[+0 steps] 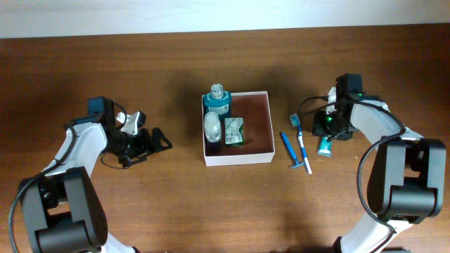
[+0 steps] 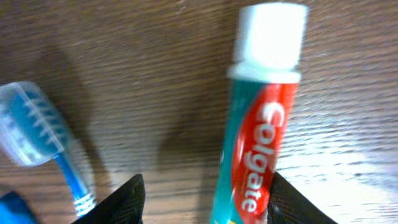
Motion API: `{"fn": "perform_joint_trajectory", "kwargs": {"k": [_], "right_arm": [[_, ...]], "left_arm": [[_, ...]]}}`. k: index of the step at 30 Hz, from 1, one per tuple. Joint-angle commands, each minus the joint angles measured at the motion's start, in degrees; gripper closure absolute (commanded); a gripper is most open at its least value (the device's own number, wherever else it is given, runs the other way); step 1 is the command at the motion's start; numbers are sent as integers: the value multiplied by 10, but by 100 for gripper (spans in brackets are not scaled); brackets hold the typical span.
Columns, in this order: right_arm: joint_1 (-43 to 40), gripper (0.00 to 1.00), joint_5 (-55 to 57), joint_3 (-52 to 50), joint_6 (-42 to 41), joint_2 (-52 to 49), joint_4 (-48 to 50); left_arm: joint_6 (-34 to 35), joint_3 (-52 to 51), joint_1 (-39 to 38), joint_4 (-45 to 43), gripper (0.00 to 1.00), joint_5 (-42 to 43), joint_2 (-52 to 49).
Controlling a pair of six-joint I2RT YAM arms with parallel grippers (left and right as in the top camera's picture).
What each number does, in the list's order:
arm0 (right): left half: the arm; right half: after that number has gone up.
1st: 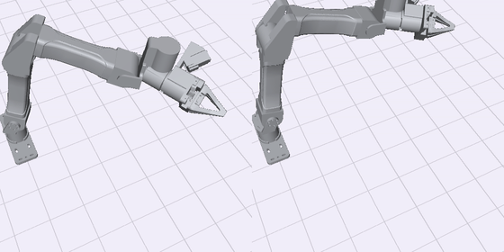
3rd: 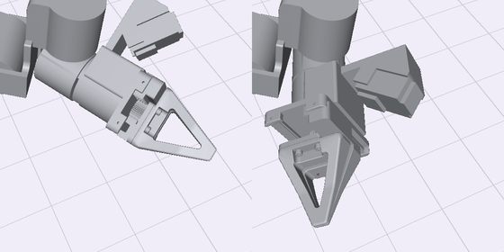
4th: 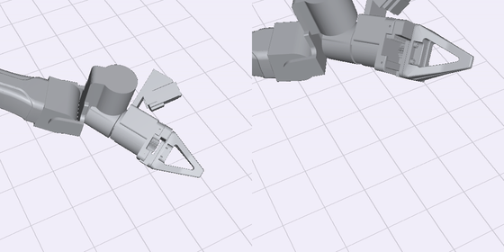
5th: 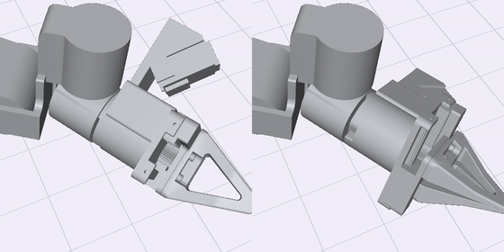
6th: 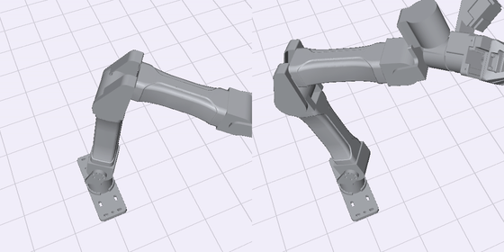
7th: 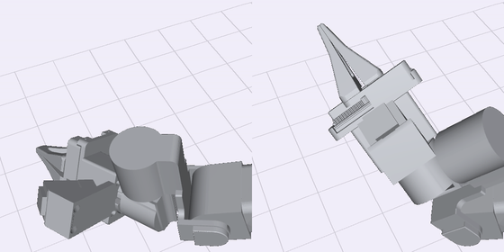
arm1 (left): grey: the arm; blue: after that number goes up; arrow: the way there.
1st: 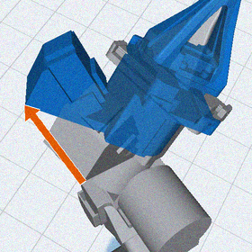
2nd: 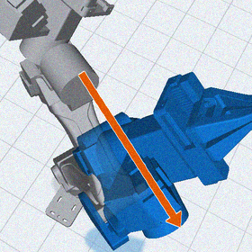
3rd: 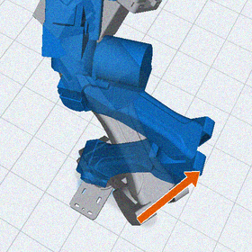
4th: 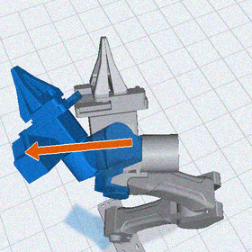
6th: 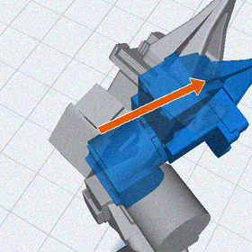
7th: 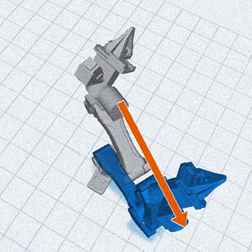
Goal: Pack container
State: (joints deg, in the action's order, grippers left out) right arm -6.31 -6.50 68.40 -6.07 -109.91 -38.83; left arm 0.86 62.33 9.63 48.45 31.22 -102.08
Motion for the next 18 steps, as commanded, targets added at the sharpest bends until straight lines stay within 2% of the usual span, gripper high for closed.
{"fn": "perform_joint_trajectory", "kwargs": {"k": [1,10,18], "right_arm": [[-2,38,-44,-10,-19,-10,-5],[-2,36,122,-10,-19,-10,9],[-2,37,126,-10,-2,-10,42]], "left_arm": [[-7,-3,2,0,1,2,15],[-7,-3,2,0,1,2,15],[-7,-3,2,0,1,2,15]]}}
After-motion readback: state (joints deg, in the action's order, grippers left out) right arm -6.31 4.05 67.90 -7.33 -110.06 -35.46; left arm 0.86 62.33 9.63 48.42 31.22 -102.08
